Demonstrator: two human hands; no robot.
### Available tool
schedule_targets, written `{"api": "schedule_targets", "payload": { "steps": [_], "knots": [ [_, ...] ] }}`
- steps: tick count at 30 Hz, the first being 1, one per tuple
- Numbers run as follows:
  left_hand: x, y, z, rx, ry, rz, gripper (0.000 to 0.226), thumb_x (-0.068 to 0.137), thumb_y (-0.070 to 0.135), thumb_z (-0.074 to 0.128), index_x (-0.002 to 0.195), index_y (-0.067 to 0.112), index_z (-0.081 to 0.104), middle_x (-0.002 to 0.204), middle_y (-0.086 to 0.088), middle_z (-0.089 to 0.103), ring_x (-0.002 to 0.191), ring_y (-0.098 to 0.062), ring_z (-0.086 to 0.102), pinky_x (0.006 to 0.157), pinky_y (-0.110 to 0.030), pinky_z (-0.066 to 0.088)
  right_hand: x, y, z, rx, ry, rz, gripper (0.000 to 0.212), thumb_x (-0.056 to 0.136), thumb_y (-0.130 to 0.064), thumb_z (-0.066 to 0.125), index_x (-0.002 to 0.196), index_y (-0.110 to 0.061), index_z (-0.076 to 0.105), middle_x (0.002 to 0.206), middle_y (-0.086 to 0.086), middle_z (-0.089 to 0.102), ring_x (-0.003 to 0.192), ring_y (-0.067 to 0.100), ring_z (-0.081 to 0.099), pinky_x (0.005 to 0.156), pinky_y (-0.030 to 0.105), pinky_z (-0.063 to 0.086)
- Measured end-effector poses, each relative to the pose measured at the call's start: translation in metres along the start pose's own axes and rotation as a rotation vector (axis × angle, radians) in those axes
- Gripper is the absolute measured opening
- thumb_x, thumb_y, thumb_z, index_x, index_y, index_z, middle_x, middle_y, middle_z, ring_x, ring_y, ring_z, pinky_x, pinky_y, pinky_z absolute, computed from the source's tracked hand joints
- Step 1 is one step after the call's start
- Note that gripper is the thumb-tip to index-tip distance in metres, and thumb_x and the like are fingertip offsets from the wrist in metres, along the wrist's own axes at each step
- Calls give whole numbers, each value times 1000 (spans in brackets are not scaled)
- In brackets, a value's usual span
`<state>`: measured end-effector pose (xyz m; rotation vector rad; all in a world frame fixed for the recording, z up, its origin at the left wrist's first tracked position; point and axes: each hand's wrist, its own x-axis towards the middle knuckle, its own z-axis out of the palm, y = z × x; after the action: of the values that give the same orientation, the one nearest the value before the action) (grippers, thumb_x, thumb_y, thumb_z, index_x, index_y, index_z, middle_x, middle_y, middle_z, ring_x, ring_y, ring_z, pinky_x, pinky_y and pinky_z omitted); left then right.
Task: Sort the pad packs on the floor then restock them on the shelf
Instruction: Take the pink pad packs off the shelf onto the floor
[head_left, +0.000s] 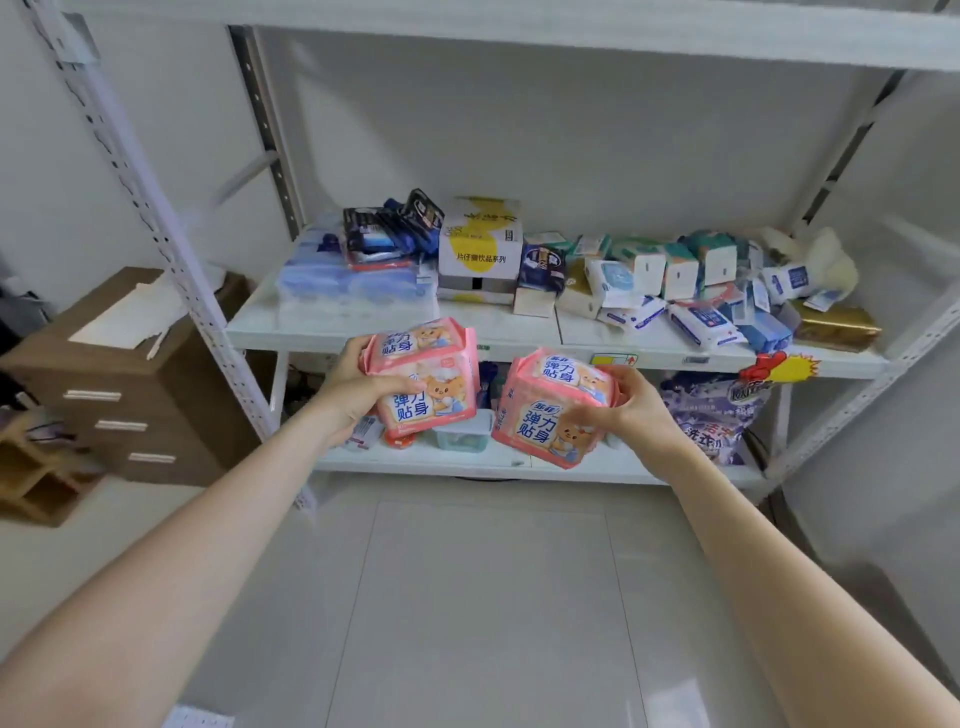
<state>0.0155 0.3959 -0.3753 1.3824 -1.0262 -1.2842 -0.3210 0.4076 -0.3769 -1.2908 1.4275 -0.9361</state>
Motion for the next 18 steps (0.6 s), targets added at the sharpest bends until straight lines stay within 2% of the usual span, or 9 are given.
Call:
{"api": "schedule_targets", "payload": {
  "steps": [2,4,8,11,13,15,18],
  "knots": [
    [5,-34,-8,26,3,-50,83,51,1,91,119,26,50,112,-4,67,94,-22,71,77,-47,59,0,32,14,10,-5,32,85,53,-14,93,125,-19,48,109,-2,64,93,12,68,67,29,58],
    [11,-70,-14,29,20,-102,80,55,0,90,119,27,50,111,-2,68,91,-20,71,72,-44,60,1,65,29,25,-37,75,84,53,-10,92,124,-18,47,110,0,64,93,13,67,63,25,57],
    [35,-138,-15,29,29,-207,72,57,0,89,112,29,52,108,-2,69,88,-19,72,69,-41,60,9,134,53,60,-106,171,86,52,-3,91,124,-17,47,111,5,64,94,19,69,69,32,59],
    [57,-183,-11,42,16,-278,71,59,3,89,112,31,51,107,-1,70,88,-21,72,67,-41,59,19,182,67,67,-141,223,79,52,3,90,117,-19,50,109,8,66,88,17,70,67,30,58],
    [77,-216,-6,48,5,-309,69,59,4,89,109,34,52,105,1,70,83,-17,73,60,-36,58,34,216,77,62,-162,242,78,53,6,88,115,-21,50,108,9,66,85,15,70,66,30,58],
    [97,-252,-2,54,-2,-336,66,60,5,89,104,37,53,102,4,71,80,-14,73,56,-32,56,47,255,86,69,-182,267,80,52,8,88,116,-22,50,109,9,65,87,16,70,68,33,58],
    [126,-314,4,68,-41,-372,68,59,8,90,109,37,53,100,7,72,82,-13,73,56,-31,56,65,318,102,68,-209,293,86,50,6,90,120,-22,49,110,10,65,90,19,70,68,32,58]
  ]
}}
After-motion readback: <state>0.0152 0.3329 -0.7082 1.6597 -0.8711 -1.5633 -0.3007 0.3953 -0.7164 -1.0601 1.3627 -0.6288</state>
